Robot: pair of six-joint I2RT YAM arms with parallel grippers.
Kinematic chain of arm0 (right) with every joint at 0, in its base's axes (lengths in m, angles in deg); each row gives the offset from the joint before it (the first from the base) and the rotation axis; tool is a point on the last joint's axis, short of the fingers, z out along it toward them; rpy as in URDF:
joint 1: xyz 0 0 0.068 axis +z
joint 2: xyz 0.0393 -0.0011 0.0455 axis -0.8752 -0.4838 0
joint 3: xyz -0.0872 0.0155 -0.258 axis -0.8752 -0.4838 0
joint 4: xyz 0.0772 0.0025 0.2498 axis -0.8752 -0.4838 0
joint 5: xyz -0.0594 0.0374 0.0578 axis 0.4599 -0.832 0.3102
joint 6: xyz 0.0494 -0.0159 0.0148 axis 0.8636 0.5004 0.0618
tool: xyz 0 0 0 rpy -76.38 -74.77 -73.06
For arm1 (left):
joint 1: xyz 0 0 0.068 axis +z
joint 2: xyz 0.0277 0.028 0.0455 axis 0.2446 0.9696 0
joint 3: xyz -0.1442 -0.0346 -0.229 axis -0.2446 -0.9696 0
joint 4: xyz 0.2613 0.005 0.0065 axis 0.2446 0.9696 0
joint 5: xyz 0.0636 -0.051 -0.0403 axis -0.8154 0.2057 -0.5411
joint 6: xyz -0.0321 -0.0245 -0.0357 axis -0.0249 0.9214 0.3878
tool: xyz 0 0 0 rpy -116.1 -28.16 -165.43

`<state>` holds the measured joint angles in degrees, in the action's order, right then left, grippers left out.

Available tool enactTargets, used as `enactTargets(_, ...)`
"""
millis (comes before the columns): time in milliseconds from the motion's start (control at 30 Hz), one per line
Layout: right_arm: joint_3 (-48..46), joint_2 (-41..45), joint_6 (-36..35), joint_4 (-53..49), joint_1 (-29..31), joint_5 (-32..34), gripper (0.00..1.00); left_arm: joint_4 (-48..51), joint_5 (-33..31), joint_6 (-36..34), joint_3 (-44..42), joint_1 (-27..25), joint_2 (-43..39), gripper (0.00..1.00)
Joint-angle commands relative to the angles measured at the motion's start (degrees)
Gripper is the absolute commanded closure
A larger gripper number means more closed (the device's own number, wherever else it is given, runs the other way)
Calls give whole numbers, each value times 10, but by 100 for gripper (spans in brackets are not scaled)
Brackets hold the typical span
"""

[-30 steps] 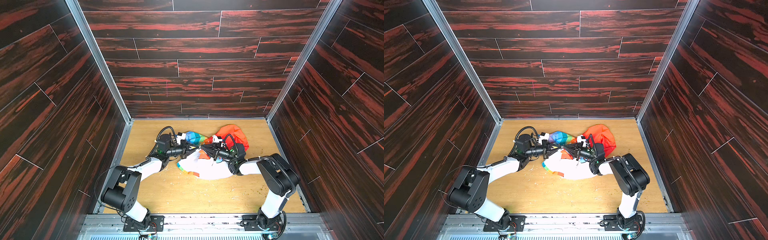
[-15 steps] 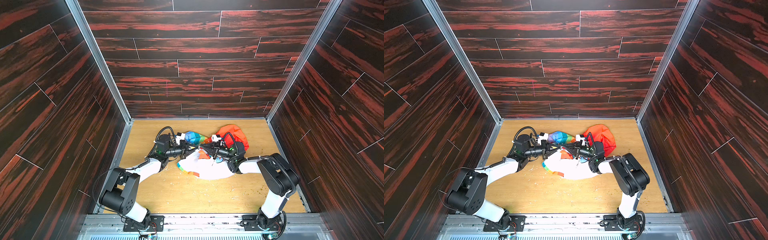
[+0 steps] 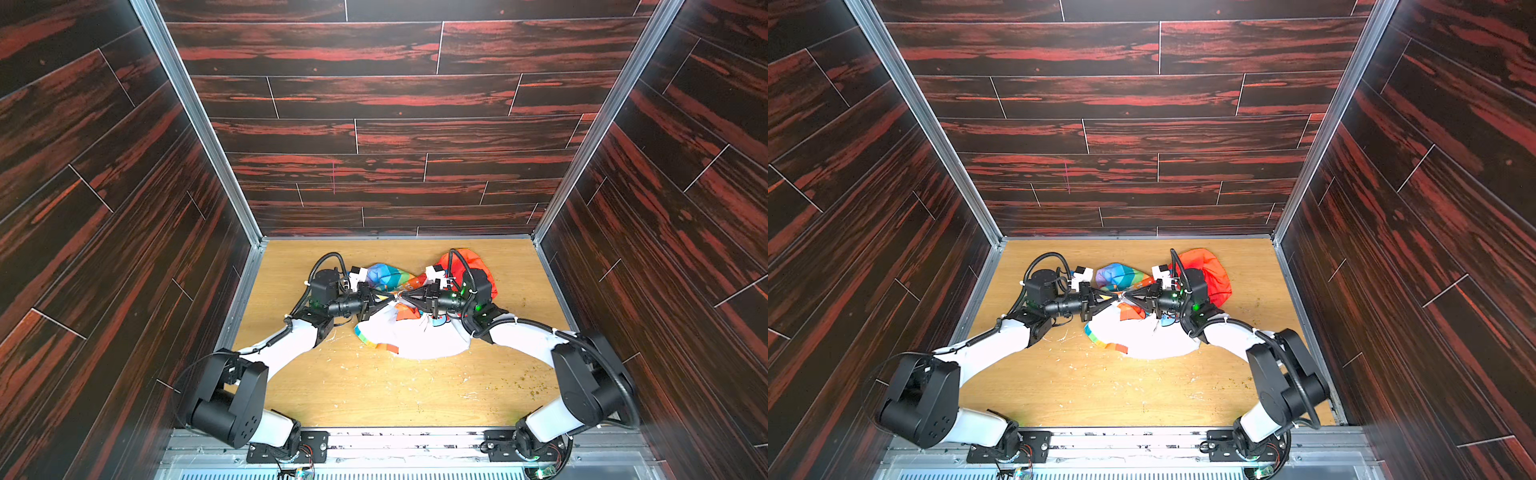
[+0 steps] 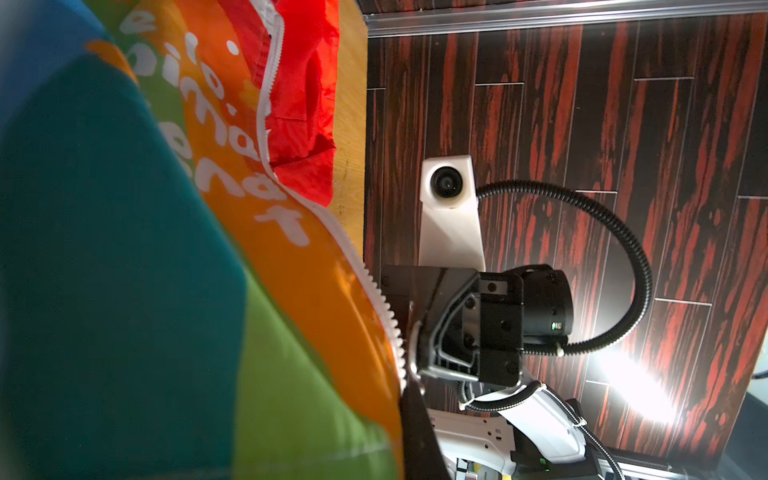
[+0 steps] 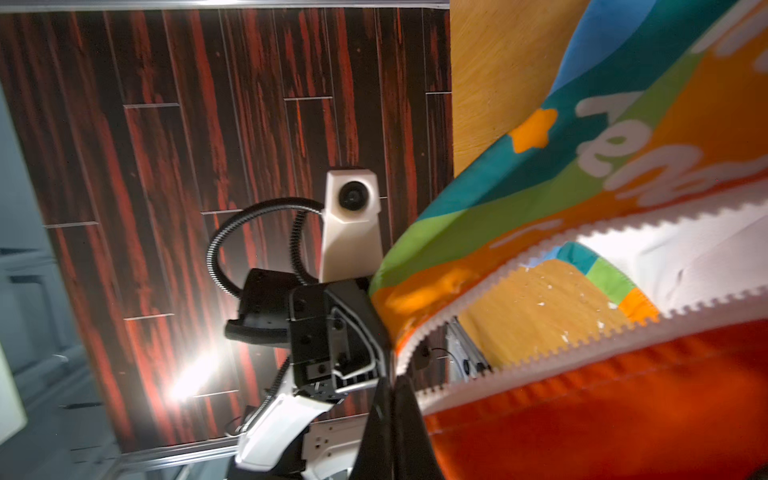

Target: Zip up the jacket

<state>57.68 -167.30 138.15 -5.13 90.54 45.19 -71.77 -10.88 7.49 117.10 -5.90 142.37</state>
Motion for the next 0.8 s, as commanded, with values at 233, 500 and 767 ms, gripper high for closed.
enactTargets(233, 2, 34, -105, -180, -9, 81, 100, 29, -6, -17, -23, 6, -47, 100)
enactTargets(500, 1, 37, -131, -224, -9, 111, 100, 33, -5, -20, -34, 9, -57, 100)
enactTargets(767, 0, 36, -140, -239, -10, 121, 100, 34, -6, -21, -37, 12, -63, 100)
